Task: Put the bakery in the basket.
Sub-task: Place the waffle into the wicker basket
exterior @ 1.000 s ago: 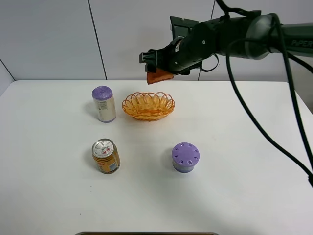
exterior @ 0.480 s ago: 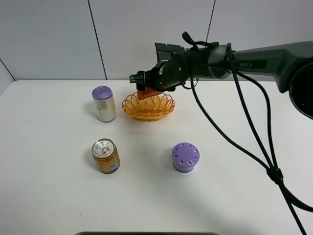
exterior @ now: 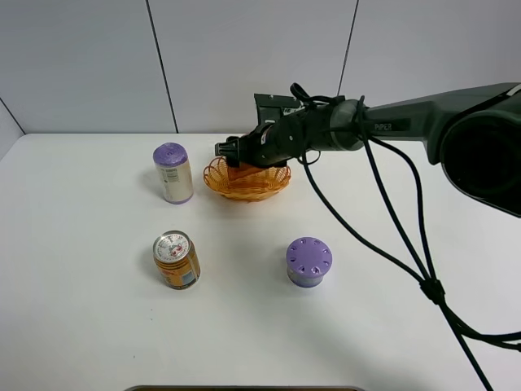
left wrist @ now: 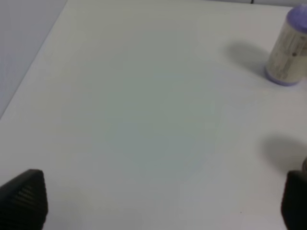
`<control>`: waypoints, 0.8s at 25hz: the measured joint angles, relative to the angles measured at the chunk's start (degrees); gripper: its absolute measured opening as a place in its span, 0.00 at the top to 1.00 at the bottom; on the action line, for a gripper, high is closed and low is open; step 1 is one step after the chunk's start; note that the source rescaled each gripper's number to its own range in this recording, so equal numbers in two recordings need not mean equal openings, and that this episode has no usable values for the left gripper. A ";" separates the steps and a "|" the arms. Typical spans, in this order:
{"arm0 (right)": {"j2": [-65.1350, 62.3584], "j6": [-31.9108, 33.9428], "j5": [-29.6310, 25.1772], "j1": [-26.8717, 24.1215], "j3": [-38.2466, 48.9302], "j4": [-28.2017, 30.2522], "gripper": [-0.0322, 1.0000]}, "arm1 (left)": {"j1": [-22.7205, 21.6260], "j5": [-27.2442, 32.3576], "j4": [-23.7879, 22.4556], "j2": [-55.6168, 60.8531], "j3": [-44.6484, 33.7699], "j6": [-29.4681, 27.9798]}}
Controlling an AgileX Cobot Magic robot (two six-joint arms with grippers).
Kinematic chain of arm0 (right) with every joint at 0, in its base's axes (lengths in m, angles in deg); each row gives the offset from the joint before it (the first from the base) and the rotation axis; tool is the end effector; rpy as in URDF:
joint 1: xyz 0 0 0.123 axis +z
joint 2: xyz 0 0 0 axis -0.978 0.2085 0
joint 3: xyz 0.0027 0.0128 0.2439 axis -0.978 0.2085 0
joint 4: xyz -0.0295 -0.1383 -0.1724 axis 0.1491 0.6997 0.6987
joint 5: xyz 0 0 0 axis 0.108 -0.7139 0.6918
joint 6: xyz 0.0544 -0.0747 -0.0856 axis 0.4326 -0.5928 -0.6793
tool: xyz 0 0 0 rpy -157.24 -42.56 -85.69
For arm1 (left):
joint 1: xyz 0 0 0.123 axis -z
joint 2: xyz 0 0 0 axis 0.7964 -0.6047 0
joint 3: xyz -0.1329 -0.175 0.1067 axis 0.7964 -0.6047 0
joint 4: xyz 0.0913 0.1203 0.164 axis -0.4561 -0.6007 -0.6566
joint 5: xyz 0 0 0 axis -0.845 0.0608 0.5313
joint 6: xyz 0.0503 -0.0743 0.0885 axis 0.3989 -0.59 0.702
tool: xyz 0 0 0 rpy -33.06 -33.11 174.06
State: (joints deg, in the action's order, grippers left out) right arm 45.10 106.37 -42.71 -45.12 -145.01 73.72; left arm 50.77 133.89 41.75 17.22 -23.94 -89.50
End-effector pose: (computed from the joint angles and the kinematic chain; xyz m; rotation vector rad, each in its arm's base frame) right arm 0.3917 0.2535 0.0886 -0.2433 2.3762 0.4645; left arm 0.0403 0.0073 0.2492 -0.0624 2.0291 0.0707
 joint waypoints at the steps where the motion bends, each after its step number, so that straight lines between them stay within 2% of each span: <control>1: 0.39 0.00 0.00 0.00 0.00 0.00 0.97 | 0.00 0.00 0.00 0.00 0.00 0.00; 20: 1.60 0.00 0.97 0.00 -0.04 -0.12 0.97 | 0.00 0.00 0.00 0.00 0.00 0.00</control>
State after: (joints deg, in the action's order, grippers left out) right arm 46.70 106.37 -41.74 -45.12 -145.05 73.60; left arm 50.77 133.89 41.75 17.22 -23.94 -89.50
